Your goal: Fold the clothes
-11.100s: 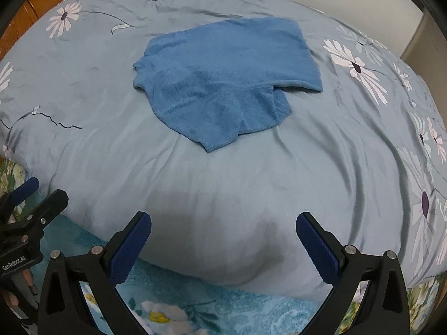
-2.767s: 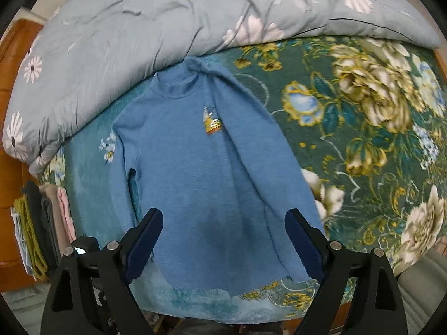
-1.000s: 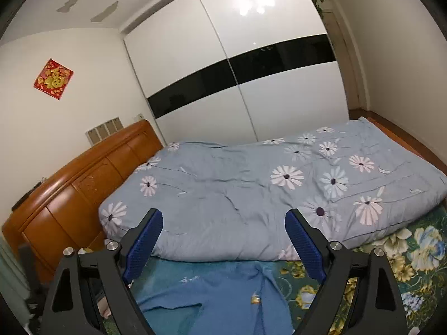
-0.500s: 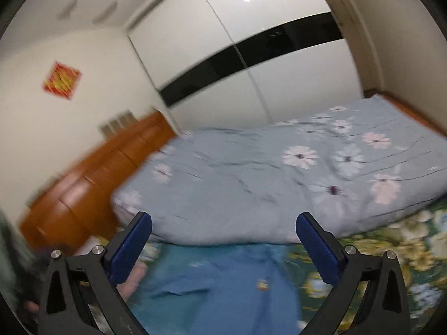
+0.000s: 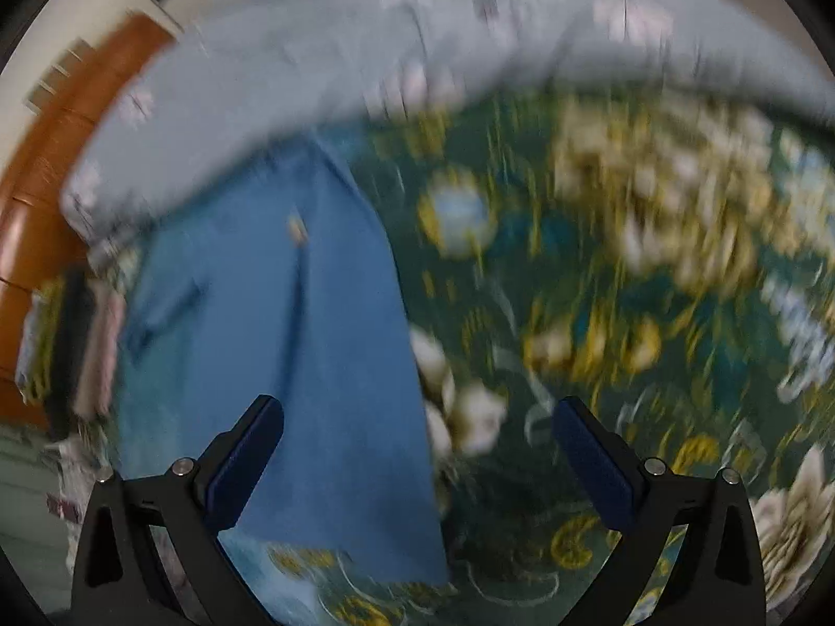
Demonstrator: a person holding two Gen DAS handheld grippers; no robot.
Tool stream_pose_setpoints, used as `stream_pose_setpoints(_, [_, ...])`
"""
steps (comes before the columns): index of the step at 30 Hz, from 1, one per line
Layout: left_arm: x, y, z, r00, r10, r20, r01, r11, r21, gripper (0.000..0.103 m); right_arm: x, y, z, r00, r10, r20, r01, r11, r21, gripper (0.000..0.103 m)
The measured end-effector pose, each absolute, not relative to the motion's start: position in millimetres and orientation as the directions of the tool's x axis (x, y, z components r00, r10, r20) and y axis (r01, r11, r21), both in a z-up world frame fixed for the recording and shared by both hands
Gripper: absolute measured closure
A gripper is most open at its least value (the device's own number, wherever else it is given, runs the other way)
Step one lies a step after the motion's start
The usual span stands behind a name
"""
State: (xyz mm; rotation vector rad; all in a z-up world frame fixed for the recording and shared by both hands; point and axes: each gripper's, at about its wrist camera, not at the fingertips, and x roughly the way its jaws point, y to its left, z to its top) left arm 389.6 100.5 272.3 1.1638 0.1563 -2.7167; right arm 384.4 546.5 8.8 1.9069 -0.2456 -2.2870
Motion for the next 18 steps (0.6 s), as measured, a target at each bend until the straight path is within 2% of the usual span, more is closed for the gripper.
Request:
stream_pose_setpoints(8, [365.9, 115.0, 247.8, -0.598, -0.094, -0.796, 0.163, -0.987, -0.006, 0.000, 406.4, 540.5, -62.1, 0.007, -0.199, -0.980, -0.030, -0.980, 0.199, 0.000])
stream_pose_setpoints(9, [364.6, 115.7, 246.2, -0.593, -0.092, -0.800, 0.162, -0.987, -0.006, 0.000, 407.3, 537.6, -67.3, 0.023, -0.196, -0.980, -0.021, -0.981, 0.195, 0.004])
stream_pose_setpoints(12, [360.6, 117.7, 241.3, -0.577, -0.087, -0.812, 0.159, -0.987, -0.007, 0.000, 409.0, 530.1, -79.8, 0.067, -0.199, -0.978, -0.004, -0.980, 0.199, 0.027])
stream_pose_setpoints(15, [356.6, 119.8, 236.4, -0.560, -0.082, -0.824, 0.156, -0.988, -0.007, 0.000, 411.2, 526.6, -84.2, 0.087, -0.195, -0.977, -0.005, -0.981, 0.195, 0.033])
stream_pose_setpoints(17, [353.9, 121.1, 233.1, -0.549, -0.079, -0.832, 0.153, -0.988, -0.008, 0.000, 413.0, 525.9, -83.9, 0.098, -0.213, -0.972, -0.023, -0.977, 0.212, 0.061])
stream_pose_setpoints(18, [352.7, 121.7, 231.8, -0.544, -0.077, -0.835, 0.152, -0.988, -0.008, 0.000, 413.9, 525.6, -83.8, 0.103, -0.222, -0.970, -0.032, -0.975, 0.220, 0.078])
